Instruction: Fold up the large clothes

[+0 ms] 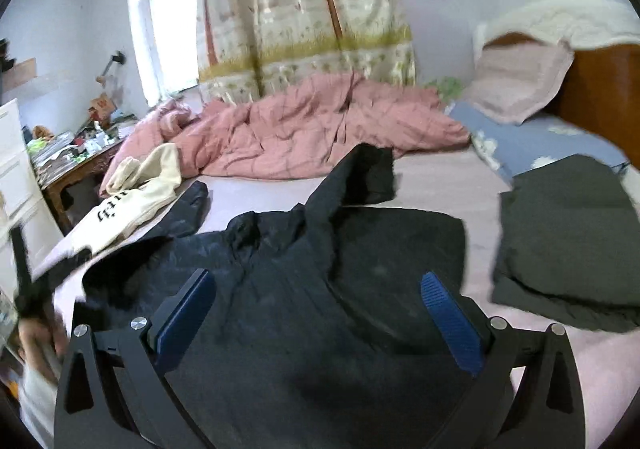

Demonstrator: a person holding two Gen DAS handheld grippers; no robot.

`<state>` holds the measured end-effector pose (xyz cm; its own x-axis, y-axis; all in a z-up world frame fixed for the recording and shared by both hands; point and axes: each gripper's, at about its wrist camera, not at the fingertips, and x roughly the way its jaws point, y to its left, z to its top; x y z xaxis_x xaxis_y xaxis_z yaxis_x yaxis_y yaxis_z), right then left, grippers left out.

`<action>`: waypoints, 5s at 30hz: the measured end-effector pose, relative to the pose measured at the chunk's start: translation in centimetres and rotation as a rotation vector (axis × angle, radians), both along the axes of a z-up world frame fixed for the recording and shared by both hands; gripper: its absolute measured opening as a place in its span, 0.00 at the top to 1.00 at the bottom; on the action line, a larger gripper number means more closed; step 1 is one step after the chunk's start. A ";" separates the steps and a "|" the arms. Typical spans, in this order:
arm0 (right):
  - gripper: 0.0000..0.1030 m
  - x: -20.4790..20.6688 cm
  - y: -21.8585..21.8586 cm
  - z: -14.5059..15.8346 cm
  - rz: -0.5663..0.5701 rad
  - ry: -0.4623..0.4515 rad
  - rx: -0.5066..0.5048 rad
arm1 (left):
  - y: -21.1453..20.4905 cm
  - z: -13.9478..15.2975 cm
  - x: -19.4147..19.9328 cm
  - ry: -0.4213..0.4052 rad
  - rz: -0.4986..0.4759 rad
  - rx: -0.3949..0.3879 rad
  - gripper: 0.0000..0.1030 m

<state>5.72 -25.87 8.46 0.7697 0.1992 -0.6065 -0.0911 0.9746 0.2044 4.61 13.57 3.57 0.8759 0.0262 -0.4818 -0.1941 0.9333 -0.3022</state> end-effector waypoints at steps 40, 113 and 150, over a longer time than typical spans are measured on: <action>0.22 12.9 -1.2 -6.5 -0.094 0.256 0.075 | 0.2 -1.7 1.3 0.076 -0.071 -0.045 0.80; 0.47 9.8 28.5 -6.1 0.256 0.309 -0.129 | 8.5 -0.7 -0.9 0.054 0.103 -0.118 0.74; 0.94 24.5 29.7 -3.4 0.256 0.024 -0.243 | 4.5 -6.4 5.7 0.333 -0.074 -0.068 0.74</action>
